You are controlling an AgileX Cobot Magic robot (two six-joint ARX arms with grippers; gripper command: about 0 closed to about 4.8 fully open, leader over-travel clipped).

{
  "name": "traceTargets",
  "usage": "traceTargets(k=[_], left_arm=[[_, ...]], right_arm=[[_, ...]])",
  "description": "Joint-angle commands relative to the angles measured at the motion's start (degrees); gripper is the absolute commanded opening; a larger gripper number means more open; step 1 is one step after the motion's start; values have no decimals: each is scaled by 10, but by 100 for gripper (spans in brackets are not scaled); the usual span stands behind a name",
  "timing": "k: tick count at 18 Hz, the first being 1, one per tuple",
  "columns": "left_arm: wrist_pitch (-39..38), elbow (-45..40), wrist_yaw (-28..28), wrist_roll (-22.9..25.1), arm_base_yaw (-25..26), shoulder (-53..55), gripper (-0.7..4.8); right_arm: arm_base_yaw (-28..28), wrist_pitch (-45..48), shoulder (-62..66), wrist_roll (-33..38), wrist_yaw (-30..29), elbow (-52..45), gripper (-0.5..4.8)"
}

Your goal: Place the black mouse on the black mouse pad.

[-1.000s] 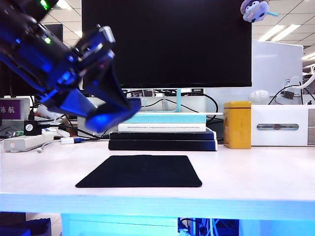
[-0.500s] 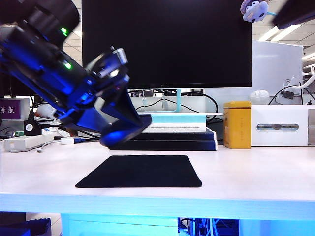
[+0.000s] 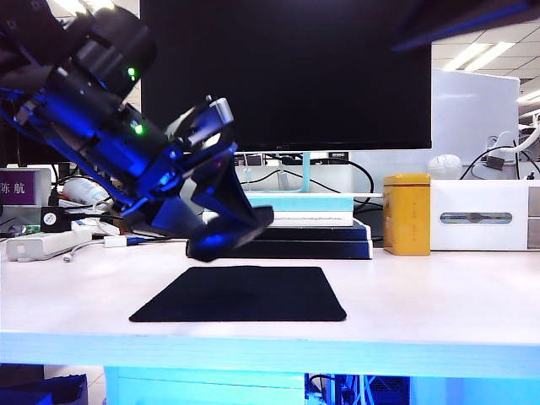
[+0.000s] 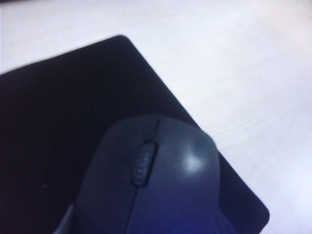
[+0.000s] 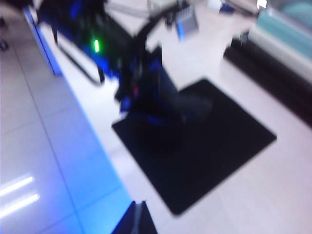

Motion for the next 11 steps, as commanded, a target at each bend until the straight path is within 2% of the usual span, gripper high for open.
traceTargets(k=[1, 11], left_arm=[[11, 9, 4, 0, -6, 20, -5], [22, 30, -30, -2, -11, 116, -5]], right_arm=[[-1, 38, 23, -1, -3, 2, -6], [0, 72, 46, 1, -14, 2, -6]])
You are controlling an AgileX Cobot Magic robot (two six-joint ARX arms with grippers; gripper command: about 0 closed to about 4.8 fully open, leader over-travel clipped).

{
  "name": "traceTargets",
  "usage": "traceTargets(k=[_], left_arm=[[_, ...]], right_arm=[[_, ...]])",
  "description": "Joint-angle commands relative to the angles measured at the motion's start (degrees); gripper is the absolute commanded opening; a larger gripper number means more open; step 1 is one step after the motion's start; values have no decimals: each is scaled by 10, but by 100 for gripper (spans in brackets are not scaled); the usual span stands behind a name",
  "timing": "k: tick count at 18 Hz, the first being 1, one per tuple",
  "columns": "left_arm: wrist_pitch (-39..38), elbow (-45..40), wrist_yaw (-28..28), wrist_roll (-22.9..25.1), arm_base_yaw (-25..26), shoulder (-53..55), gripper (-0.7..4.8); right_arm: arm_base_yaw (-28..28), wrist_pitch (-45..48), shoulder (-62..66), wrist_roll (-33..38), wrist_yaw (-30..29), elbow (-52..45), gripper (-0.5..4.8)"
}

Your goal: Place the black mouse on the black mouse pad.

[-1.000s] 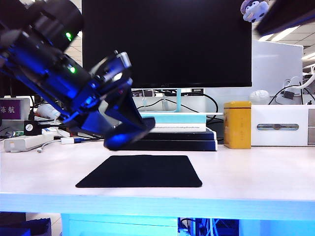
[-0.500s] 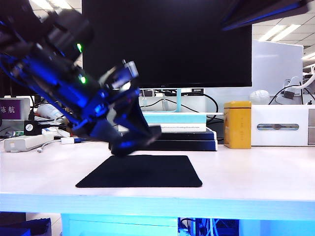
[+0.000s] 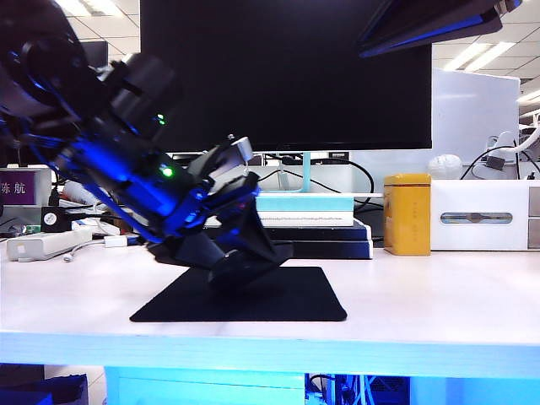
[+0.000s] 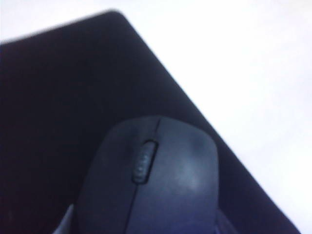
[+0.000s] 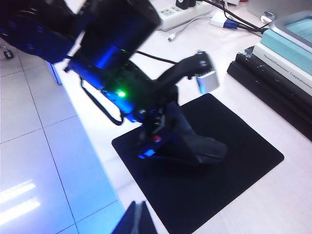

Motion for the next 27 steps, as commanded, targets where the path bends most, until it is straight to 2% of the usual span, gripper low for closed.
traceTargets(k=[1, 7, 8, 9, 10, 12, 13, 14, 15, 18, 20, 27], left_arm=[[-31, 2, -27, 0, 0, 25, -5], [-39, 2, -28, 14, 1, 31, -5], [-39, 2, -28, 14, 0, 31, 8], [-39, 2, -28, 13, 0, 31, 88], [-39, 2, -28, 13, 0, 31, 139], [-39, 2, -29, 14, 1, 31, 154], [-39, 2, -28, 14, 1, 31, 203], [-39, 2, -29, 14, 1, 31, 335], [-39, 2, -33, 14, 1, 31, 387], [-39, 2, -37, 15, 1, 31, 415], [-39, 2, -37, 15, 1, 31, 479], [-24, 2, -38, 14, 0, 24, 479]], right_arm=[[0, 10, -2, 2, -2, 2, -6], [0, 9, -2, 4, -4, 2, -6], [0, 9, -2, 4, -4, 2, -6], [0, 9, -2, 4, -4, 2, -6], [0, 9, -2, 4, -4, 2, -6], [0, 9, -2, 3, -4, 2, -6], [0, 9, -2, 4, -4, 2, -6], [0, 9, -2, 4, -5, 2, -6], [0, 9, -2, 4, -6, 2, -6], [0, 9, -2, 4, -6, 2, -6], [0, 8, -2, 4, -6, 2, -6], [0, 0, -2, 5, -6, 2, -6]])
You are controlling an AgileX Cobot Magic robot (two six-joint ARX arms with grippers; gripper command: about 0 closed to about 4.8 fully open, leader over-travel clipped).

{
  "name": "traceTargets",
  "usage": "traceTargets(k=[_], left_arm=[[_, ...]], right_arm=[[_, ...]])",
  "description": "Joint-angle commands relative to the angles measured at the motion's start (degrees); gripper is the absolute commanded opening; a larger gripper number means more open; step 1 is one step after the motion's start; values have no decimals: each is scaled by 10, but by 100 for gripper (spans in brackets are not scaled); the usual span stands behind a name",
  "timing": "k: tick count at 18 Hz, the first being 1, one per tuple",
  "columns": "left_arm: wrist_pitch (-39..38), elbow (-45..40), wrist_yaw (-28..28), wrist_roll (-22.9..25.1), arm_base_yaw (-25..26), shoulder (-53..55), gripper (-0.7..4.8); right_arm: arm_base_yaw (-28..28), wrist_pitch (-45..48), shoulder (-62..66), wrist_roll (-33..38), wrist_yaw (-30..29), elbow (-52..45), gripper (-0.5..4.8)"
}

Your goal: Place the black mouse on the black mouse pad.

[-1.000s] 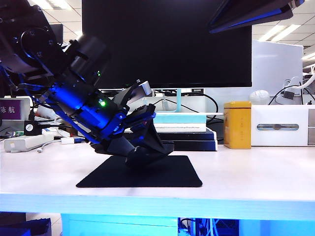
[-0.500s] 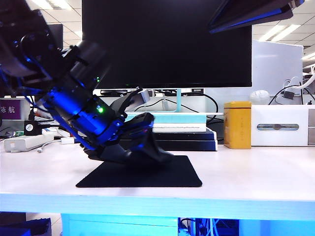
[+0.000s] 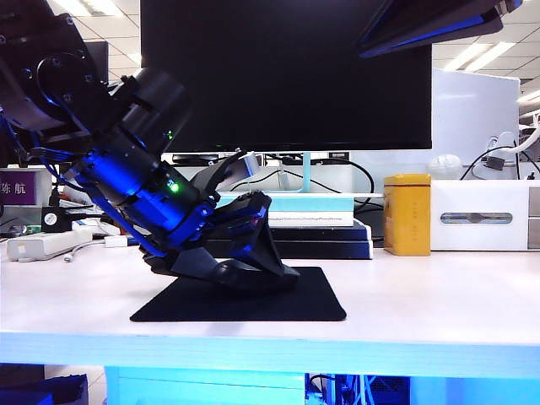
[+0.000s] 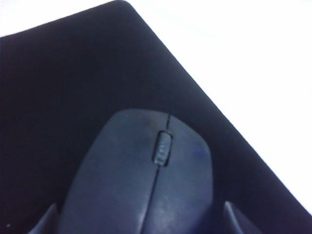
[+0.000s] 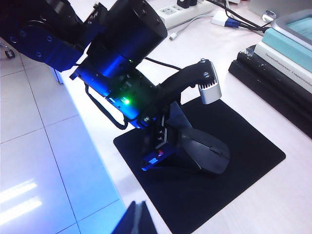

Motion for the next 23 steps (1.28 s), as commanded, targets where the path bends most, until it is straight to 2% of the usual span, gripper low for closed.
traceTargets(k=[1, 2, 5, 8, 11, 12, 16, 18, 20, 23], left_arm=[[-19, -5, -28, -5, 2, -10, 479], [-18, -4, -49, -3, 2, -35, 479], [-33, 5, -56, -2, 2, -89, 479], [-36, 5, -88, -1, 2, -153, 479], [-74, 5, -90, 3, 2, -199, 479], [-99, 5, -90, 23, 2, -215, 479], [-125, 5, -90, 29, 2, -237, 149], [-125, 5, -93, 29, 2, -240, 112], [-127, 5, -92, 29, 2, -240, 30], [-137, 5, -94, 29, 2, -248, -5]], right_arm=[[0, -2, -2, 4, -4, 2, -6], [0, -9, -2, 4, -9, 2, -6], [0, -5, -2, 4, -10, 2, -6], [0, -7, -3, 4, -10, 7, -6], [0, -2, -3, 4, -10, 7, -6], [0, 1, -3, 4, -10, 7, -6], [0, 1, -3, 4, -10, 7, -6], [0, 3, -3, 4, -10, 7, -6], [0, 4, -3, 4, -10, 7, -6], [0, 14, -3, 4, -9, 7, -6]])
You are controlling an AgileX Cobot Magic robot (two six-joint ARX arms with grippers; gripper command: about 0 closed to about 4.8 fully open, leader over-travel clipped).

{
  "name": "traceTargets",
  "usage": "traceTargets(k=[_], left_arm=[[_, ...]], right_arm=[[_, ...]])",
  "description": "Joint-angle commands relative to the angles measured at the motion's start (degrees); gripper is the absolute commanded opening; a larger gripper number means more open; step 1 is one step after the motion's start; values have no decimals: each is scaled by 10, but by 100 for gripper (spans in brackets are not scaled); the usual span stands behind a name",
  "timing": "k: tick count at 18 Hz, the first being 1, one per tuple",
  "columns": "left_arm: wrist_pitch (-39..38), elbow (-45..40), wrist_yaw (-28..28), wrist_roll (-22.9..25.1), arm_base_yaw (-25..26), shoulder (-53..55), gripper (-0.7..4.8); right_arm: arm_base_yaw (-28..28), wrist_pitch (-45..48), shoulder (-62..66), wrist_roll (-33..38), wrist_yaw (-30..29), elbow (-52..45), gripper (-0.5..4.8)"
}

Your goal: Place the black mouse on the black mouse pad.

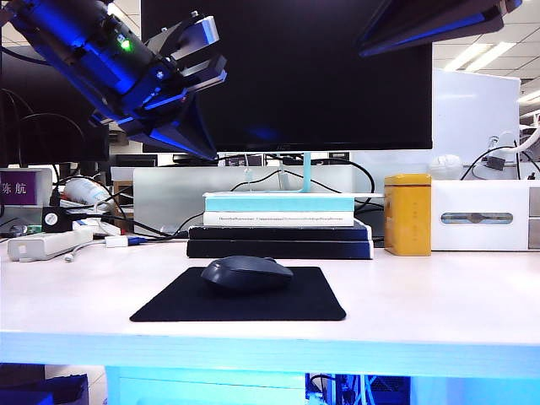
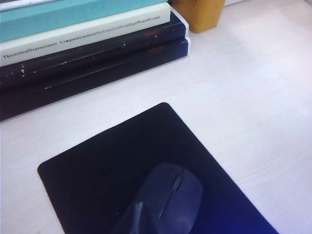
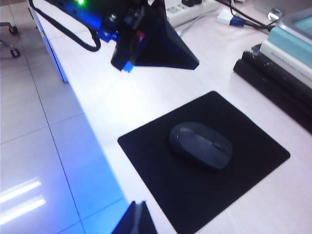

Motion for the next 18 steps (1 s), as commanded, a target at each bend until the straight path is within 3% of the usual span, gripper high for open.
traceTargets(k=[1, 4, 8, 18], left_arm=[[-9, 1, -14, 0, 0, -21, -5], [-21, 1, -79, 16, 0, -72, -5], [-50, 0, -176, 41, 16, -160, -5], [-181, -12, -180, 57, 114, -368, -5]], right_arm=[[0, 23, -2, 3, 1, 5, -6], [0, 32, -14, 3, 23, 5, -6], [0, 30, -76, 2, 134, 5, -6], [0, -75, -228, 1, 285, 4, -6]])
